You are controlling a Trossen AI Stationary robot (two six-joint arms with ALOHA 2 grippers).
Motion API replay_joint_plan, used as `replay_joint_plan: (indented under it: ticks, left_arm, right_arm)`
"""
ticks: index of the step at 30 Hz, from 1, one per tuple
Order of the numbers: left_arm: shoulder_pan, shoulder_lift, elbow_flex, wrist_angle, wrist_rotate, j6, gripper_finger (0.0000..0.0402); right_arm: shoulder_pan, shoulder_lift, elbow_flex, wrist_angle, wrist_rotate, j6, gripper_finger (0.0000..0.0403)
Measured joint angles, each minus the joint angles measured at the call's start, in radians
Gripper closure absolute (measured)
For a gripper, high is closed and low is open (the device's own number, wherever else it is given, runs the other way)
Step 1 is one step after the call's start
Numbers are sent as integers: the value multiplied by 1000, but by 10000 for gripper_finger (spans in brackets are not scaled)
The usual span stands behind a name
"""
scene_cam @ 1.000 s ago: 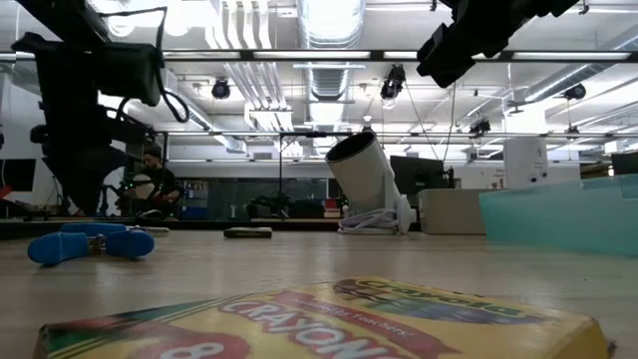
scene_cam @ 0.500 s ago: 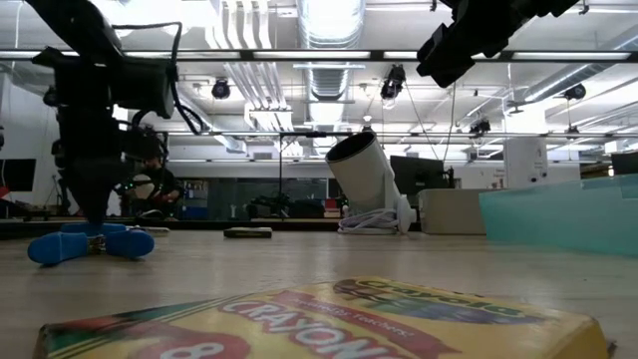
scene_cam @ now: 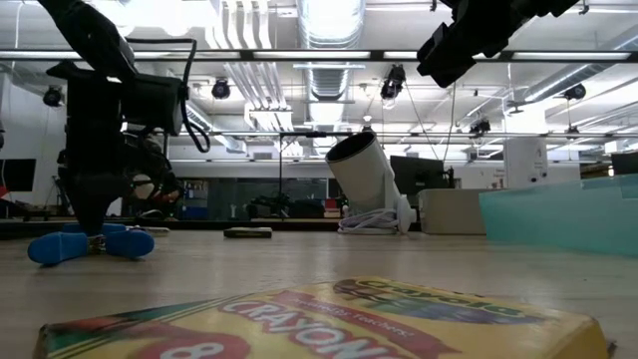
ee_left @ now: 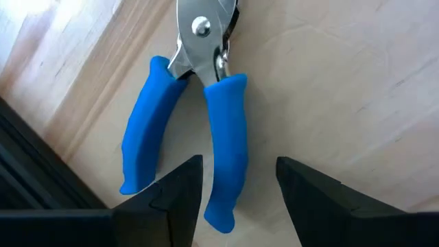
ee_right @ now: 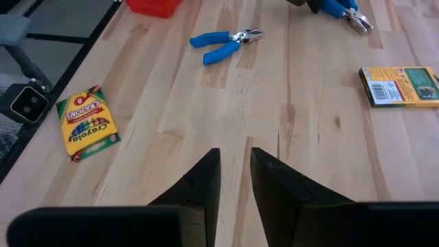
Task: Pick & Place School Supplies
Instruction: Put the blue puncher into the red bin
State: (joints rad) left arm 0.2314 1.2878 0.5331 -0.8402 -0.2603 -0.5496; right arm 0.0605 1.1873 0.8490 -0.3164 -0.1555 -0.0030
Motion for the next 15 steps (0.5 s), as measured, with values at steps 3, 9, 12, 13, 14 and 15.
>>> replay_joint_plan:
  ticks: [3,9,12,13,14,15]
  left_arm:
    - [0,2,0,1,3,-27,202]
    - [3,-3,0,4,16,-58,202]
    - [3,-3,-1,7,21,-58,208]
    - [3,-3,-1,8,27,-58,213]
    - [3,-3,-1,10,36,-57,219]
    - [3,-3,-1,11,43,-57,226]
  right_arm:
    - [0,0,0,0,0,0,328]
    - [0,0,0,0,0,0,320]
    - [0,0,0,0,0,0,317]
    - [0,0,0,0,0,1,317]
    - [0,0,0,0,0,3,316]
    - [0,0,0,0,0,3,317]
